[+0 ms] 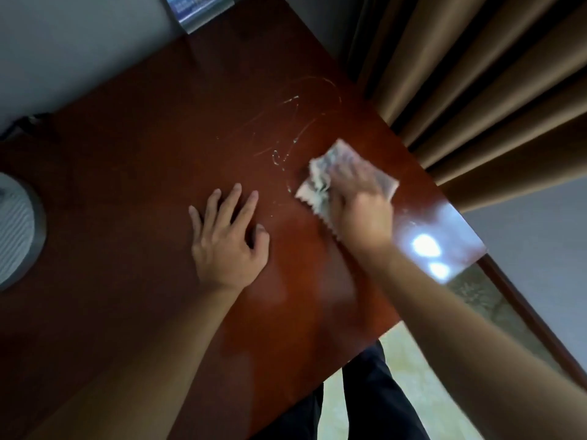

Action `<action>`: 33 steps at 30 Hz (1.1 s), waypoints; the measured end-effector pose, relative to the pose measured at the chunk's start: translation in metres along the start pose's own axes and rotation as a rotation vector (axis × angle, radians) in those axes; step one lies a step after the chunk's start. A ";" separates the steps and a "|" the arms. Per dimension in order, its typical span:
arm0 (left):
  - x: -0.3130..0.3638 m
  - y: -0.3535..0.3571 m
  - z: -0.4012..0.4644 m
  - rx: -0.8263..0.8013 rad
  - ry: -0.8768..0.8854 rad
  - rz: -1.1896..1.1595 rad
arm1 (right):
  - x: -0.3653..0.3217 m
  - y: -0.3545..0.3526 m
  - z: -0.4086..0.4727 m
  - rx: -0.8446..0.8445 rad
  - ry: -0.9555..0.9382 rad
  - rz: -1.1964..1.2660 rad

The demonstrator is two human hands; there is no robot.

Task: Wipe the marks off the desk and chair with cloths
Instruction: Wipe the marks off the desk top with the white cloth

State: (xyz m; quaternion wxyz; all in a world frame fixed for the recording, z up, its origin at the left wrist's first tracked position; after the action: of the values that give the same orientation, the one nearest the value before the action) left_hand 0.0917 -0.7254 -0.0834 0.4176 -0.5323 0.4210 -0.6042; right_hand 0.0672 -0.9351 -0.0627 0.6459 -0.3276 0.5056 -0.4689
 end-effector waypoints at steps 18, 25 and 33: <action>-0.007 0.002 0.001 0.018 -0.014 0.001 | -0.006 -0.002 0.032 -0.026 0.049 -0.013; -0.003 0.003 0.001 -0.014 0.025 0.048 | -0.113 0.040 -0.056 -0.151 -0.372 0.088; -0.015 -0.006 0.025 0.058 -0.197 -0.020 | -0.074 0.057 0.091 -0.250 -0.369 0.121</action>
State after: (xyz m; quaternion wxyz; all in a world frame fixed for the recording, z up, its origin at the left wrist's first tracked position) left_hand 0.1176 -0.7113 -0.0798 0.4661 -0.5810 0.3547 -0.5651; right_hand 0.1662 -0.8512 -0.0632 0.7089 -0.4541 0.4518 -0.2953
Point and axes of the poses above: each hand's wrist, its own z-axis towards the middle knuckle, its own y-axis out of the palm, x = y × z, the point moved 9 cm from there along z, towards the middle knuckle, and after that the axes turned 15 degrees about -y, right-handed, at the moved point
